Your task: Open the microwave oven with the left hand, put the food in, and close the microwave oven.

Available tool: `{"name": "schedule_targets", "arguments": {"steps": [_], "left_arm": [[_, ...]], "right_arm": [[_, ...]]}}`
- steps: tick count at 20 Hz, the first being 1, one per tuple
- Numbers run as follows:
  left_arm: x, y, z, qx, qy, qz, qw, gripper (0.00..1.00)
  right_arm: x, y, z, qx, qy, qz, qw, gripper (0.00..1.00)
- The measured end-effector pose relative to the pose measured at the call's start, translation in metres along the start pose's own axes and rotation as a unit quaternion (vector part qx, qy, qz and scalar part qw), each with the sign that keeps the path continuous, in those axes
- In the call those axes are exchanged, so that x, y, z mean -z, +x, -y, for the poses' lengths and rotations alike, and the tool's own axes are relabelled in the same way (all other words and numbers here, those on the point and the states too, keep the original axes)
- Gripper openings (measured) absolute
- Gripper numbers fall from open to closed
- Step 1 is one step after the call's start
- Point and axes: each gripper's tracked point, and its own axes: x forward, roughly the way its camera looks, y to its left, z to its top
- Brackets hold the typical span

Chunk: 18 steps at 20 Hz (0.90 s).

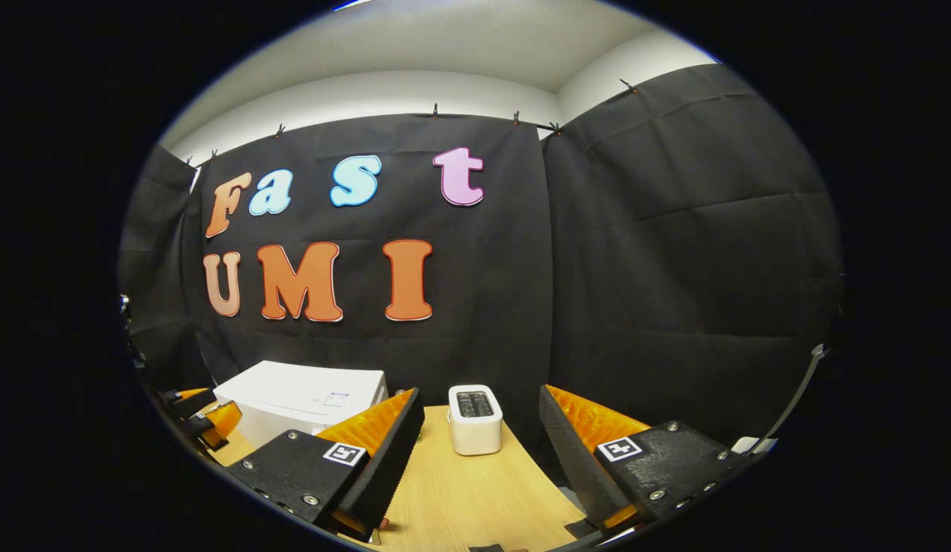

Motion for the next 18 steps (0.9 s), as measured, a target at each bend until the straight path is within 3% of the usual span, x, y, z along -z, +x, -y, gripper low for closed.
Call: {"name": "schedule_targets", "arguments": {"steps": [4, 6, 9, 11, 18], "left_arm": [[0.035, 0.029, 0.033, 0.028, 0.002, -0.007, 1.000, 1.00], [0.056, 0.041, 0.036, 0.017, 0.016, -0.013, 1.000, 0.99], [0.093, 0.065, 0.055, 0.033, 0.035, -0.034, 0.998, 0.96], [0.118, 0.074, 0.059, 0.032, 0.051, -0.052, 0.997, 1.00], [0.169, 0.109, 0.066, 0.049, 0.007, -0.096, 0.994, 1.00]], "right_arm": [[-0.001, 0.001, 0.011, 0.015, 0.003, -0.001, 1.000, 0.94], [0.001, 0.000, 0.018, 0.023, 0.000, -0.006, 1.000, 0.94], [0.005, 0.000, 0.026, 0.031, -0.007, -0.015, 0.999, 0.94], [0.010, 0.001, 0.029, 0.034, -0.007, -0.027, 0.999, 0.94], [0.023, 0.007, 0.033, 0.037, -0.038, -0.051, 0.997, 0.94]]}}
